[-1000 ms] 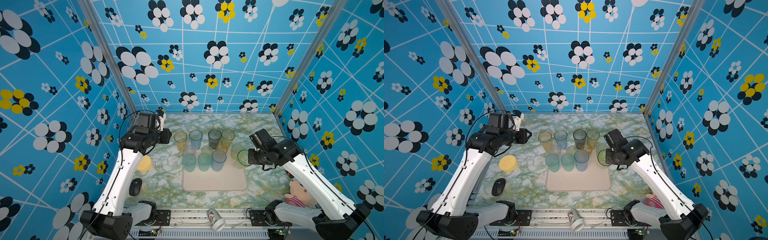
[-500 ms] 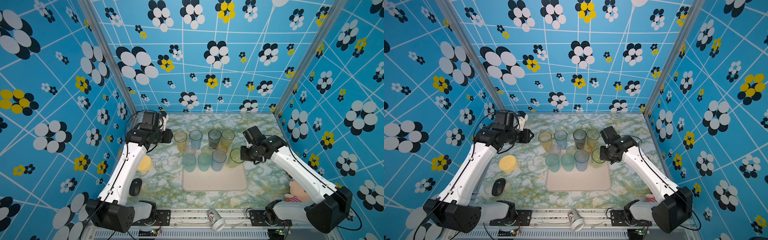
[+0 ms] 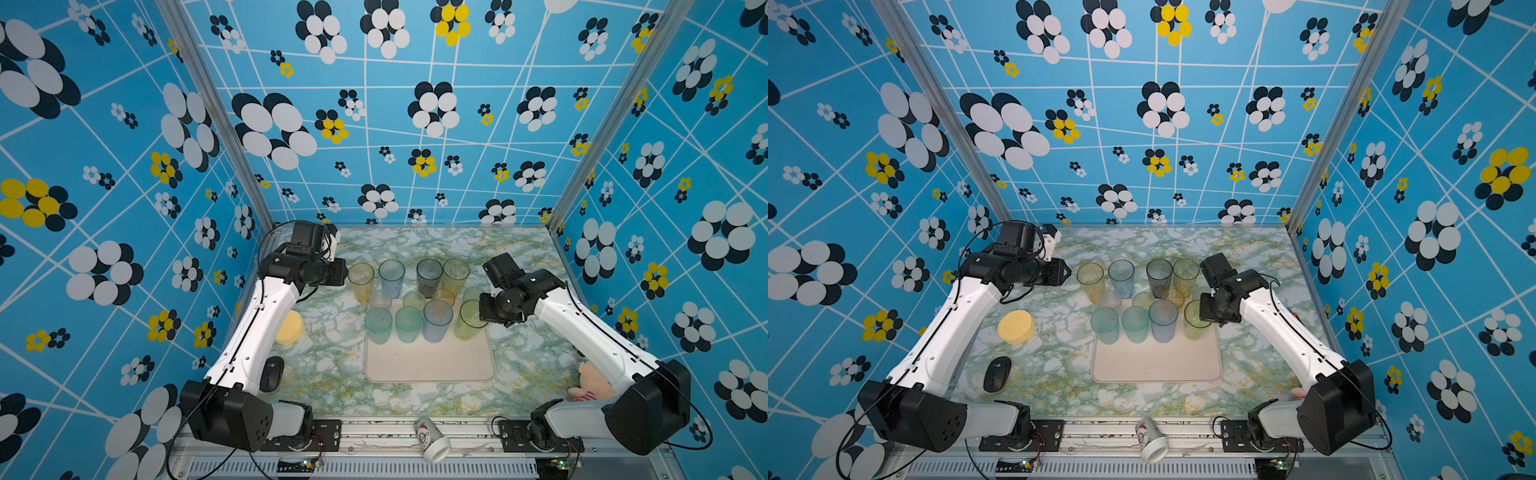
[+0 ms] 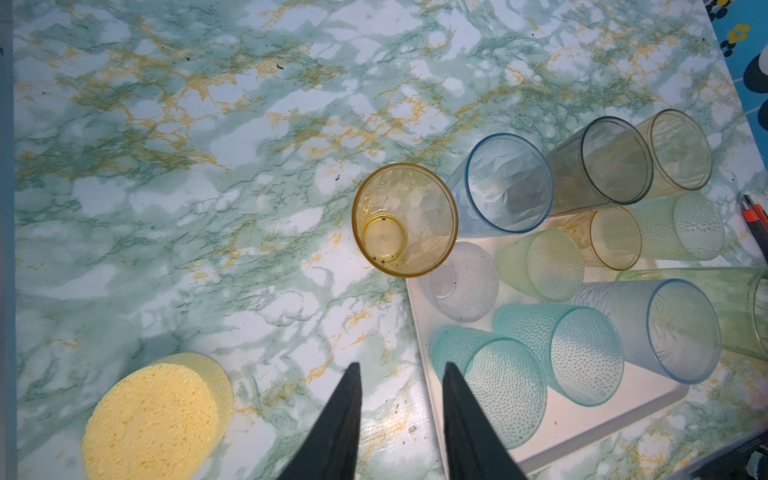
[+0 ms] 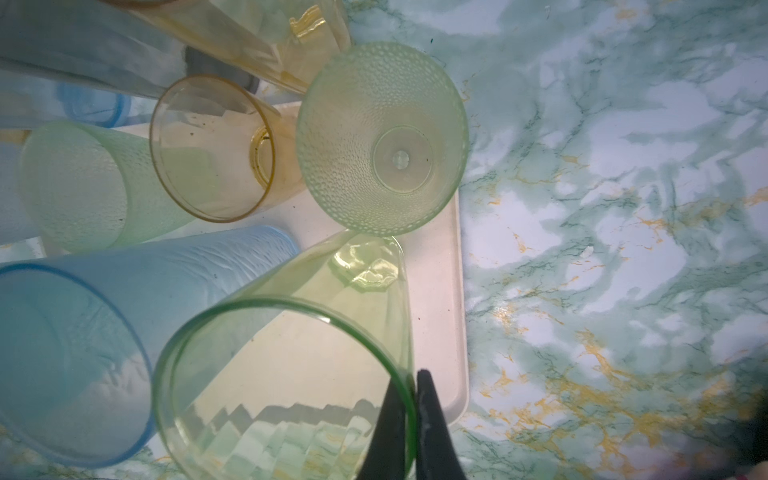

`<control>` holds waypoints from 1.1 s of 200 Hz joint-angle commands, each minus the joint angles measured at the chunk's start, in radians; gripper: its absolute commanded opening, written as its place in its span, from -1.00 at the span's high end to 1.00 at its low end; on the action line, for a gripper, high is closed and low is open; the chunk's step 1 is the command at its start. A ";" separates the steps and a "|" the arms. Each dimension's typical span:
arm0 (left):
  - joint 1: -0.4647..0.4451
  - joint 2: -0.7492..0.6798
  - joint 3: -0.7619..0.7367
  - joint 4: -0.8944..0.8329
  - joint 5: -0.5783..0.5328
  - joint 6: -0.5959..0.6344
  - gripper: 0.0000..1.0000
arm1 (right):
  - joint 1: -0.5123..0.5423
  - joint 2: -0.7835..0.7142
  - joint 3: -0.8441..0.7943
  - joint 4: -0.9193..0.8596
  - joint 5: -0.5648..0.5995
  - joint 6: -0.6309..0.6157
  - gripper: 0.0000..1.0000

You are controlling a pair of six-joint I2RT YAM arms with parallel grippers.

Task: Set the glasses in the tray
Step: 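Lift the green cup and carry it over the tray with the right gripper, then lower the green cup onto the tray and open the right gripper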

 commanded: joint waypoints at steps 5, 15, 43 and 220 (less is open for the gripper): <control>0.009 0.017 0.037 -0.023 0.002 0.025 0.30 | -0.007 0.018 0.009 0.007 -0.003 -0.020 1.00; 0.008 0.020 0.037 -0.023 0.000 0.025 0.30 | -0.009 0.023 0.012 0.006 0.001 -0.023 1.00; 0.008 0.033 0.044 -0.029 -0.004 0.028 0.29 | -0.011 0.034 0.021 0.003 0.010 -0.026 1.00; 0.010 0.068 0.064 -0.053 -0.033 0.043 0.28 | -0.018 0.040 0.025 0.008 0.012 -0.034 0.68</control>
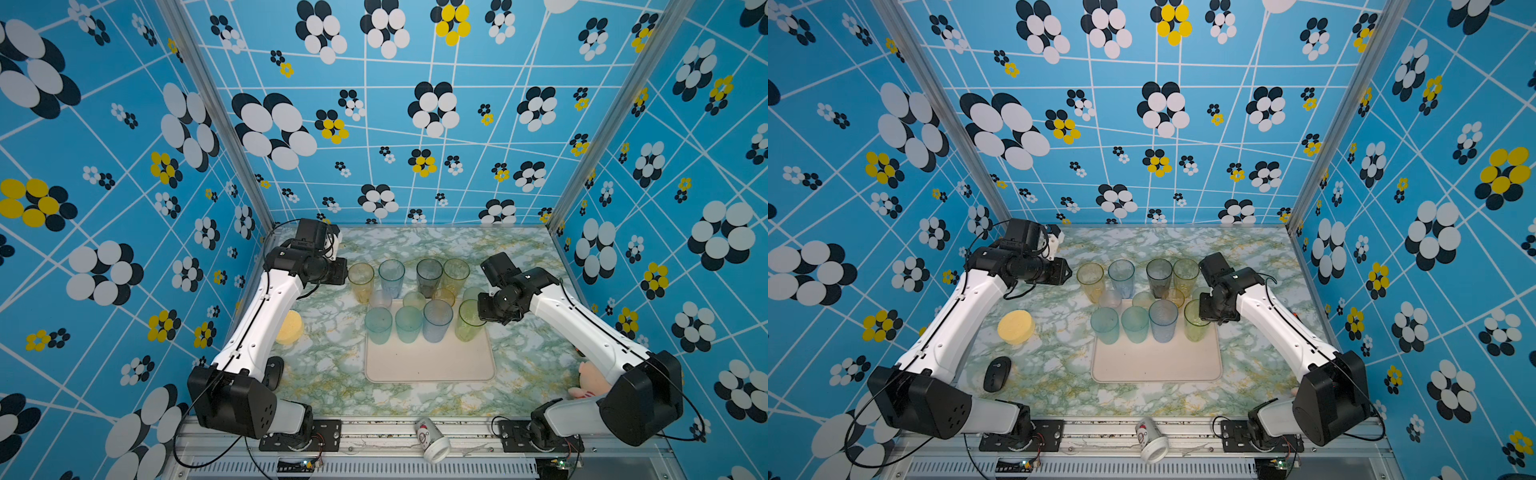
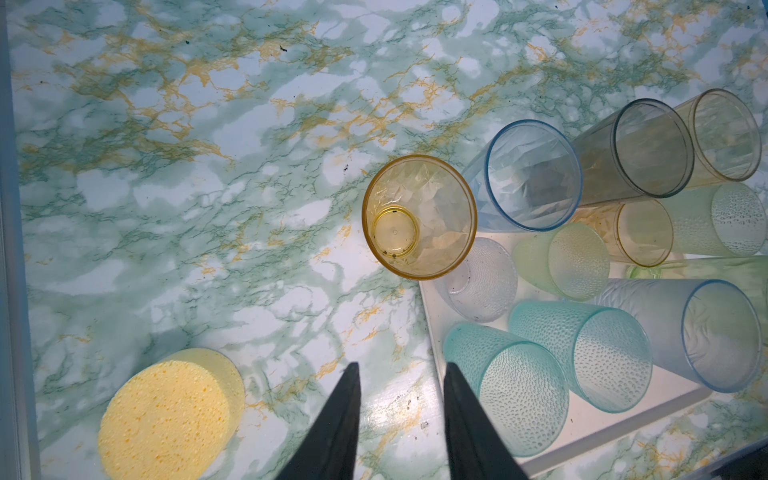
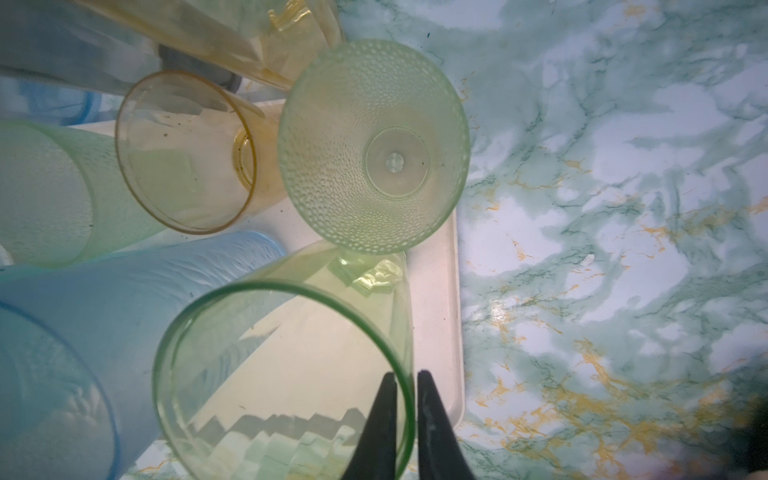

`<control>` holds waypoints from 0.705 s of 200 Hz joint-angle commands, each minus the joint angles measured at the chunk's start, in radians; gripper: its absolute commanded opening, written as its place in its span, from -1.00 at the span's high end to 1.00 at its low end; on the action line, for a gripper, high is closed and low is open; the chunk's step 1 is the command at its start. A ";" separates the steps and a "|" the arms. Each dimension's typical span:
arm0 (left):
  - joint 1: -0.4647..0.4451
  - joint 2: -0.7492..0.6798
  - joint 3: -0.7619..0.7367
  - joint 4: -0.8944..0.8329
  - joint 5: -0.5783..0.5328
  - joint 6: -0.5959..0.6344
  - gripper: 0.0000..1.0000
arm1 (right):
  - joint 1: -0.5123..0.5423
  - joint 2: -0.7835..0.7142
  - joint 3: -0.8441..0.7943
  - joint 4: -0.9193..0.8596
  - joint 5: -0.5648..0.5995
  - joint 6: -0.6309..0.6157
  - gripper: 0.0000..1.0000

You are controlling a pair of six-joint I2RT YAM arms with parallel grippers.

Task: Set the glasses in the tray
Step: 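Lower the green cup onto the tray and open the right gripper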

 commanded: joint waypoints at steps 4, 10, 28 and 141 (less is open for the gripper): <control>0.010 0.014 0.031 -0.024 -0.011 0.018 0.28 | -0.005 0.006 0.022 -0.003 0.012 -0.014 0.67; 0.012 0.016 0.031 -0.024 -0.013 0.020 0.28 | -0.005 0.005 0.023 -0.004 0.014 -0.014 0.65; 0.012 0.018 0.028 -0.025 -0.018 0.020 0.28 | -0.005 0.002 0.028 -0.010 0.018 -0.015 0.62; 0.020 0.105 0.046 -0.048 -0.045 0.041 0.42 | -0.017 -0.134 0.083 -0.060 0.071 -0.025 0.24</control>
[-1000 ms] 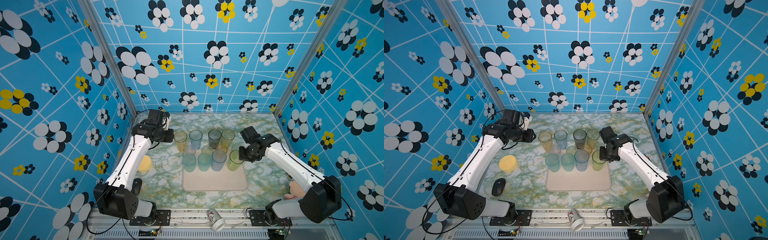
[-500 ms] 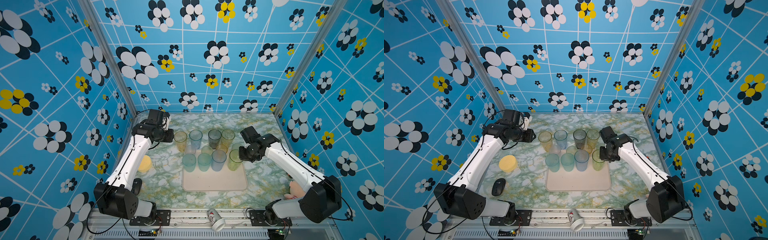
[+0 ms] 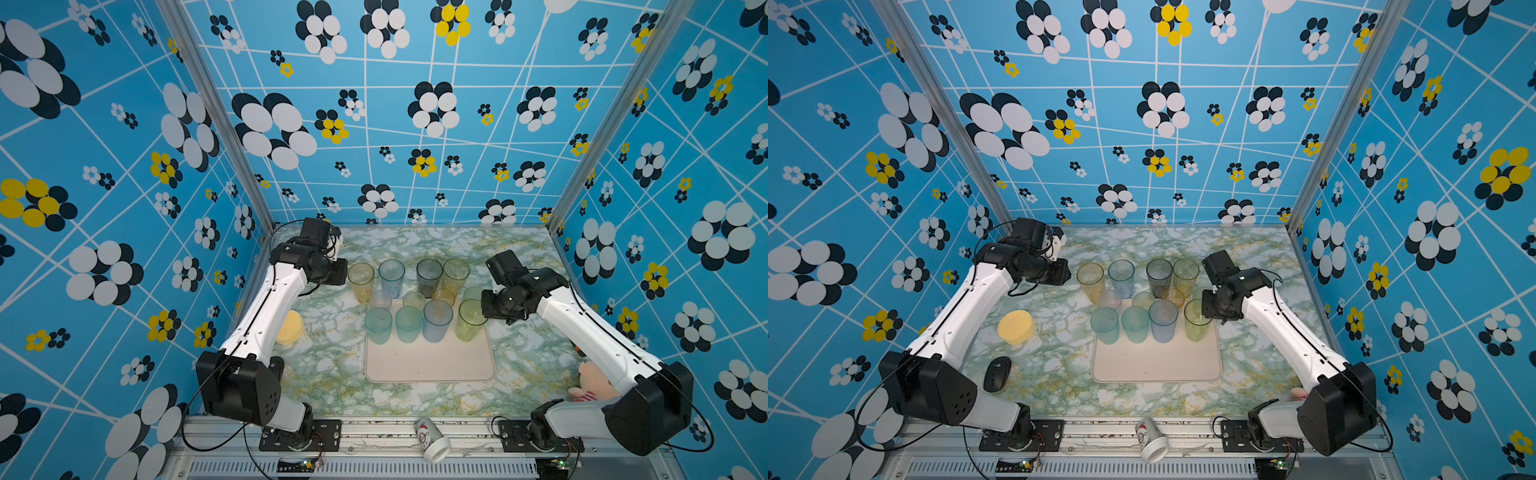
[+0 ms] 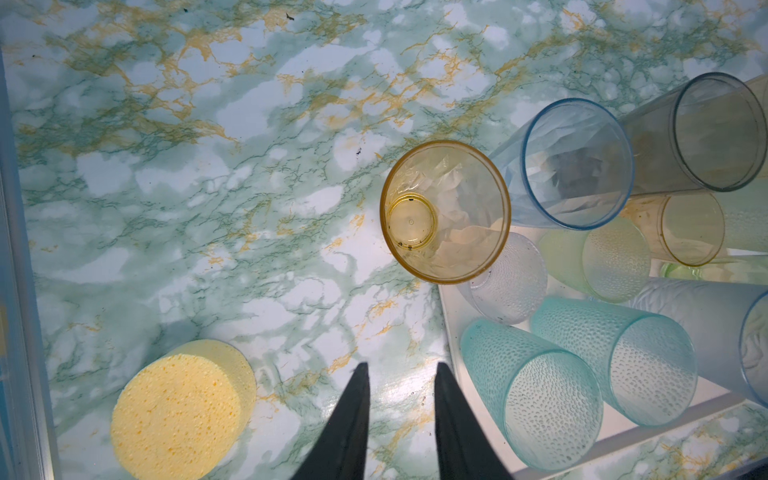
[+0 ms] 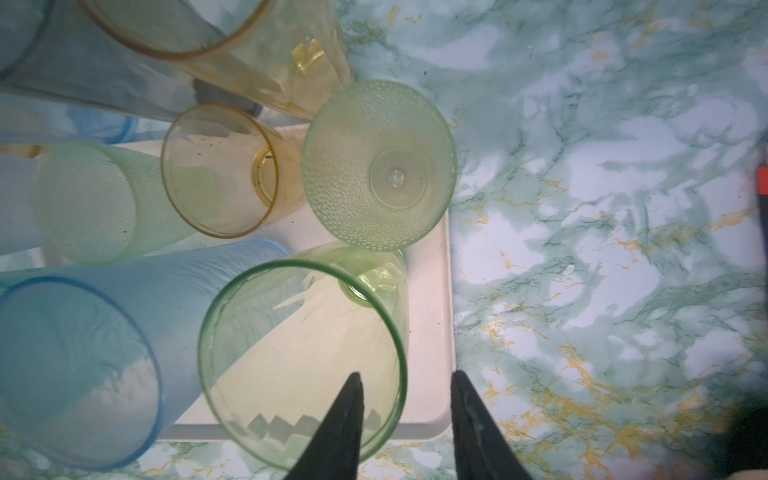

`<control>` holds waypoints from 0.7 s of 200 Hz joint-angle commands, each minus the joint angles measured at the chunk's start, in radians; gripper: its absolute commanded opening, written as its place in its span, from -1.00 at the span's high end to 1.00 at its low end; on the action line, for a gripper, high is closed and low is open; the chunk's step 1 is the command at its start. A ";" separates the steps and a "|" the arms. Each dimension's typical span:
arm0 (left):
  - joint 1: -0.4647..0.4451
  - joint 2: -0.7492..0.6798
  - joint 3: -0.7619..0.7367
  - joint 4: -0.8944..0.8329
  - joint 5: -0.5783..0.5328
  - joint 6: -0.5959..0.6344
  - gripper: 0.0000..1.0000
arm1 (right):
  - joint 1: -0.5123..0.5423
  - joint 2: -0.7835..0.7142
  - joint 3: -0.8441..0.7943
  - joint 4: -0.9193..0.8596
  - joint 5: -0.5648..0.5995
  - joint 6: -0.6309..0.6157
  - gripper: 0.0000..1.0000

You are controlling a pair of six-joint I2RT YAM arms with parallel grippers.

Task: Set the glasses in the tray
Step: 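Lower the green cup onto the tray and open the right gripper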

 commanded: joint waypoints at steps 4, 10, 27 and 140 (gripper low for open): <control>0.011 0.031 0.028 -0.024 -0.013 0.022 0.42 | -0.011 -0.064 0.049 -0.051 0.044 -0.007 0.24; 0.011 0.038 0.028 -0.018 -0.010 0.022 0.42 | -0.009 -0.072 0.053 -0.055 0.046 -0.007 0.24; 0.013 0.065 0.038 -0.010 -0.008 0.023 0.43 | -0.010 -0.088 0.059 -0.062 0.049 -0.007 0.24; 0.014 0.179 0.130 -0.007 -0.042 0.049 0.44 | -0.010 -0.068 0.056 -0.061 0.034 -0.009 0.24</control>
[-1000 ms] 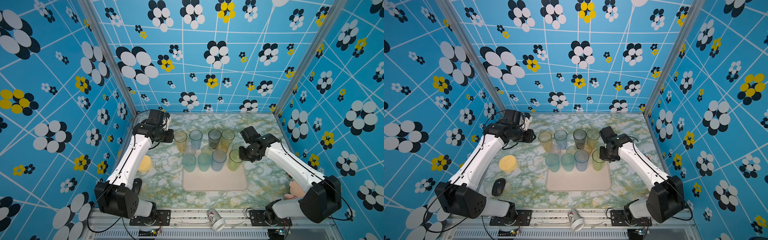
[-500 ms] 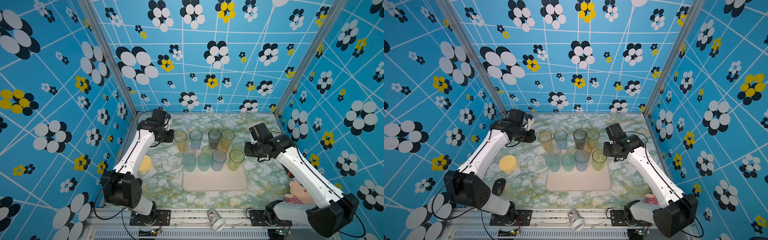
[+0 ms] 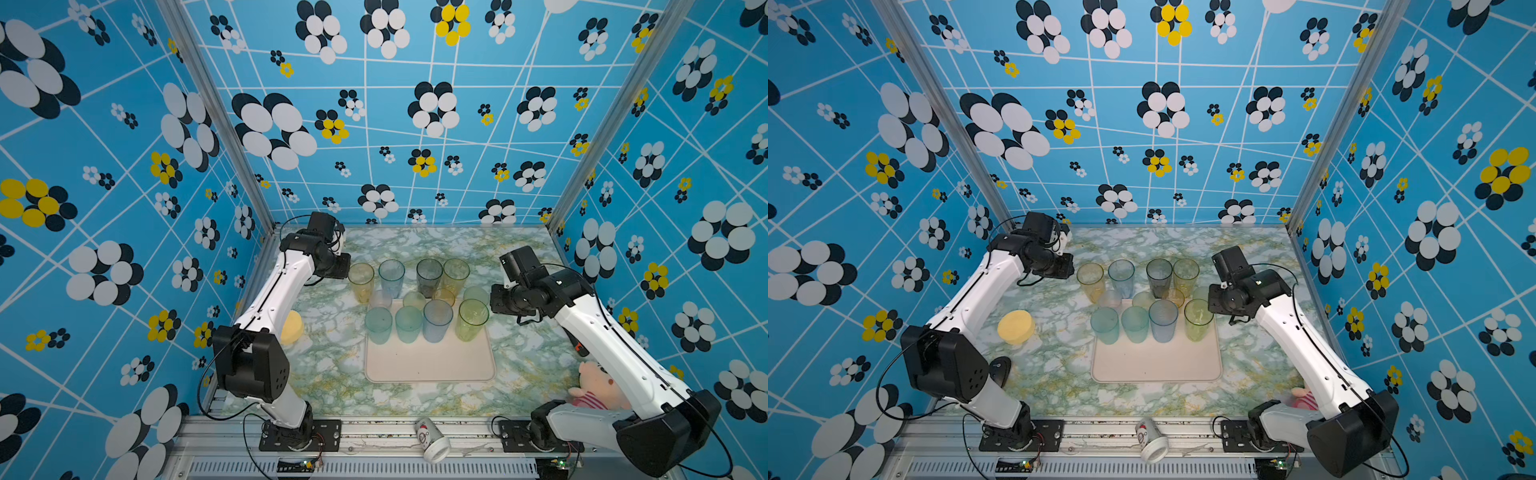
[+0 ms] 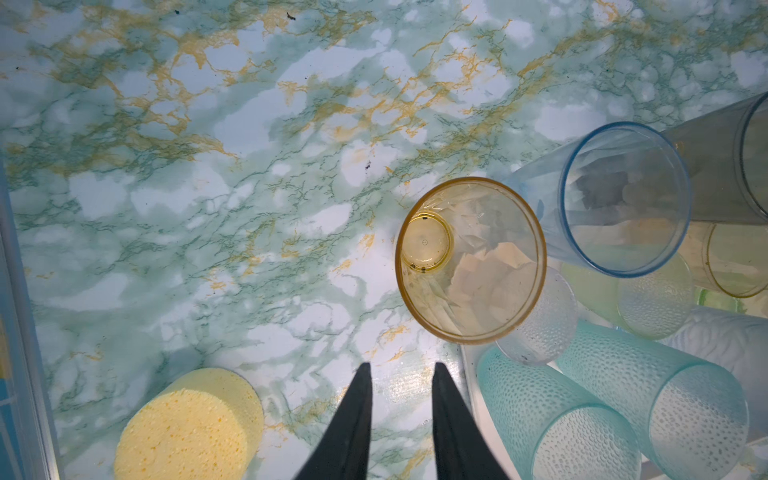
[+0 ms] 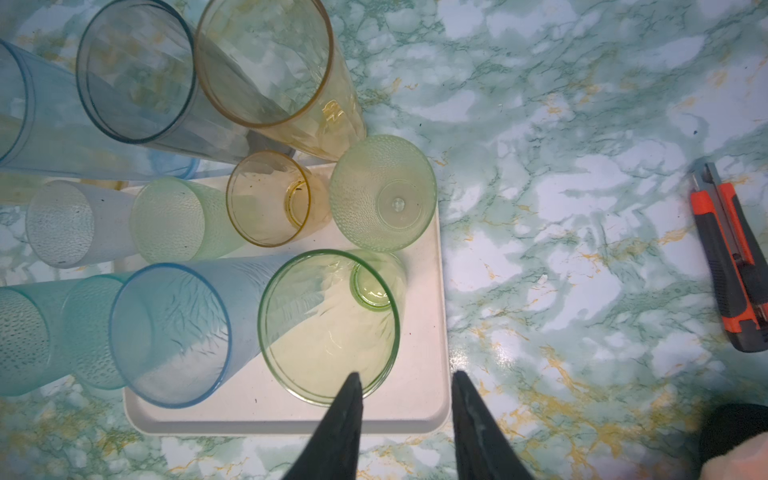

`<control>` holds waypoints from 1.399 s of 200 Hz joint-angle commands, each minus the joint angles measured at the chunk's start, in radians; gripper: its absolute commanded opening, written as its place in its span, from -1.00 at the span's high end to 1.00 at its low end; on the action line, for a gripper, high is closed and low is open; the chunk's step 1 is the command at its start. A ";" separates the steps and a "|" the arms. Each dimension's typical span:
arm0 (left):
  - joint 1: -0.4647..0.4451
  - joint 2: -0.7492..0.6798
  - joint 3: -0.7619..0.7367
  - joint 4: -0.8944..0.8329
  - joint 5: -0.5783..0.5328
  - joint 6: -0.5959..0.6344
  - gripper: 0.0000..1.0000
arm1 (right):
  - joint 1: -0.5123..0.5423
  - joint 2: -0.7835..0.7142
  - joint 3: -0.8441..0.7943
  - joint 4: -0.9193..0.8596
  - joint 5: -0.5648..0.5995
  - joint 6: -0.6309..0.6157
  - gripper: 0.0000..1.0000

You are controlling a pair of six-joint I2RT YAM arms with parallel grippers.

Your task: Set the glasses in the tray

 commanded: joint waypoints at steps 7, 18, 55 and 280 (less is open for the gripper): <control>0.009 0.043 0.043 -0.013 -0.016 0.025 0.45 | -0.006 0.007 0.013 -0.021 0.011 -0.006 0.24; 0.009 0.054 0.050 -0.012 -0.011 0.023 0.45 | -0.005 0.005 0.014 -0.023 0.009 -0.006 0.24; 0.010 0.077 0.054 -0.004 0.005 0.020 0.46 | -0.006 -0.009 0.011 -0.031 0.009 -0.003 0.23; -0.012 0.179 0.076 0.023 -0.007 0.025 0.50 | -0.005 -0.007 0.004 -0.030 0.005 -0.001 0.23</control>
